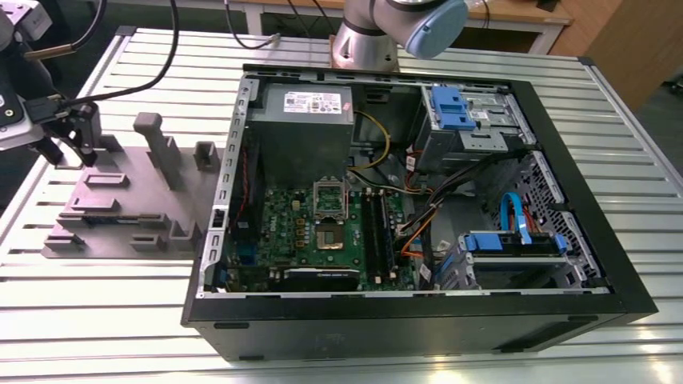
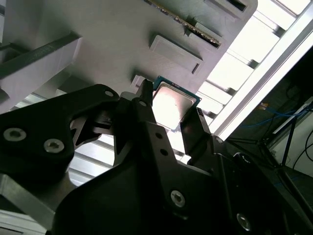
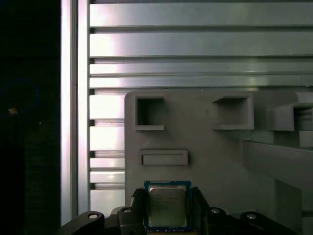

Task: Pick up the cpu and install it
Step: 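Pick up the cpu and move it towards the insertion slot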

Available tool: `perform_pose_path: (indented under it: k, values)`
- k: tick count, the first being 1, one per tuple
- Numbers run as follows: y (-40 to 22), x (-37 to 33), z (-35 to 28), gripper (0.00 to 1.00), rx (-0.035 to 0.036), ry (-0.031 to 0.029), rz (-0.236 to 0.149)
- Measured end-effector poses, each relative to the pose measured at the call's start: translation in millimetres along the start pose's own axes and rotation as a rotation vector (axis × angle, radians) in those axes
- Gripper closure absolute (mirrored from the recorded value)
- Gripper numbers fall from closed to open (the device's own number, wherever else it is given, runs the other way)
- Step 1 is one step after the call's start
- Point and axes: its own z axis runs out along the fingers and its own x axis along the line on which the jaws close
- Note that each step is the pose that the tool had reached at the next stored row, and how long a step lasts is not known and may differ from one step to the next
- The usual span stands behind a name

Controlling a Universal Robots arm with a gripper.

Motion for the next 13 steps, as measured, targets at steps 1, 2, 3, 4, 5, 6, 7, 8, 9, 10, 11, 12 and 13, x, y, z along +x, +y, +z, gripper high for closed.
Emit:
perform_pose_path:
  k: [1,2,3,4,5,6,7,8,9,10,11,12,13]
  values:
    - [0.0,0.0,-0.3,0.53,0.0001,0.0002,0.000]
    - [0.0,0.0,-0.7,0.53,0.0002,0.0003,0.000]
    - [0.0,0.0,-1.0,0.53,0.0002,0.0003,0.000]
    - [0.0,0.0,-1.6,0.53,0.0003,0.0004,0.000]
    - [0.1,0.0,-2.3,0.53,0.0003,0.0005,0.000]
    - [0.1,0.0,-2.6,0.53,0.0001,0.0002,0.000]
    - [0.1,0.0,-2.9,0.53,0.0000,0.0000,0.000]
    - [0.1,0.0,-3.3,0.53,0.0000,0.0000,0.000]
    - [0.2,0.0,-3.7,0.53,0.0001,0.0001,0.000]
    - [0.2,0.0,-4.1,0.53,0.0001,0.0001,0.000]
    - [0.2,0.0,-4.6,0.53,0.0001,0.0001,0.000]
    - [0.2,0.0,-5.1,0.53,0.0001,0.0002,0.000]
    - [0.2,0.0,-5.6,0.53,0.0002,0.0003,0.000]
